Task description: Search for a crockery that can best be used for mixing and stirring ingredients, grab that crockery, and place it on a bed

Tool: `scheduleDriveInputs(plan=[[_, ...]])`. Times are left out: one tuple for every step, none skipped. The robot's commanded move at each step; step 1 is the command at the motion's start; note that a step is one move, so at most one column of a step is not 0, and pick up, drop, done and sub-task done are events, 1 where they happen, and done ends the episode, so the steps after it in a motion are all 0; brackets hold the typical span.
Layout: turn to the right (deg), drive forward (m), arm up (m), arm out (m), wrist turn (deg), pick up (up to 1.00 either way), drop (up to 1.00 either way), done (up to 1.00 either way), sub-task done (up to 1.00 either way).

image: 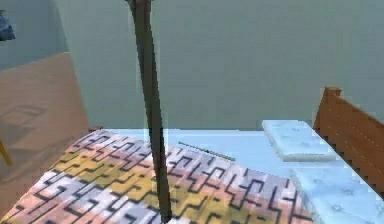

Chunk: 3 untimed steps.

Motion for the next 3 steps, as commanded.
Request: scheduleDriveInputs(plan=[[-45.0,0.00,0.00,0.00,0.0,0.00,0.00,0.00,0.00],[-30.0,0.00,0.00,0.00,0.0,0.00,0.00,0.00,0.00],[0.0,0.00,0.00,0.48,0.0,0.00,0.00,0.00,0.00]])
